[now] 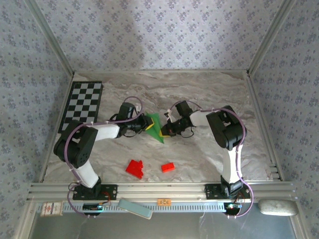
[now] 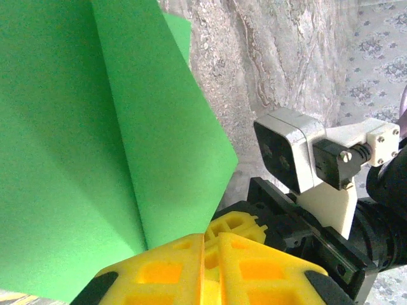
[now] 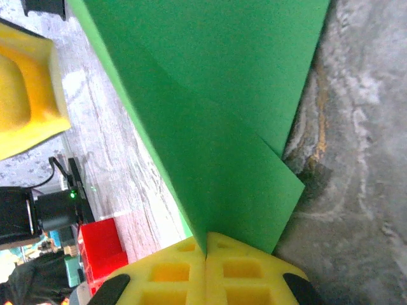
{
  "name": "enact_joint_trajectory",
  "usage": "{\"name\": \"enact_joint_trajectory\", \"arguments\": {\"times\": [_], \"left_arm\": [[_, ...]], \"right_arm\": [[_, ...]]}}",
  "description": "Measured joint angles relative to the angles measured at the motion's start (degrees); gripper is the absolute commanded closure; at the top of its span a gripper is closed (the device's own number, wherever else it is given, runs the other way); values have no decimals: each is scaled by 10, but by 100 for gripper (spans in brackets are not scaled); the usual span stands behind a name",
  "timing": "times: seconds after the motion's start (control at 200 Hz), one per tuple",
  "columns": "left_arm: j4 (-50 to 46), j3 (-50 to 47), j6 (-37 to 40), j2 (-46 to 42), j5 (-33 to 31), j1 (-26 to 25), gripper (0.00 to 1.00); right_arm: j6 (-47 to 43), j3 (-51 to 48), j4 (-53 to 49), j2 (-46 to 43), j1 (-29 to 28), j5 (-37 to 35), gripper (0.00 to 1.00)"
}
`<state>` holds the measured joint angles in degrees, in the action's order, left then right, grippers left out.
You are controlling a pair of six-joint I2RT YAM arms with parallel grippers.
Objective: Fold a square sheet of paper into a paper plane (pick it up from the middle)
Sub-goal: Fourth fold the wing at the center of the table.
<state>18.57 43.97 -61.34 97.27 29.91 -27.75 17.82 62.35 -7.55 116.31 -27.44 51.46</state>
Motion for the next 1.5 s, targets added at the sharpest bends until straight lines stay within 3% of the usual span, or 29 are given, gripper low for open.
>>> {"name": "enact_joint_trajectory", "arguments": {"times": [0.505,0.785,1.224,1.499], "left_arm": [[-93,0,10,30,-34,0,88],[-150,25,11,34,-48,0,89],[-157,27,-22,33,-55,-4,90],[-144,25,-6,24,-45,-5,81]], "right_arm": [[-82,29,-70,9,3,3,95],[-81,30,-71,9,5,10,87],[-77,24,-70,10,16,24,90],[-76,28,-75,16,17,29,91]]}}
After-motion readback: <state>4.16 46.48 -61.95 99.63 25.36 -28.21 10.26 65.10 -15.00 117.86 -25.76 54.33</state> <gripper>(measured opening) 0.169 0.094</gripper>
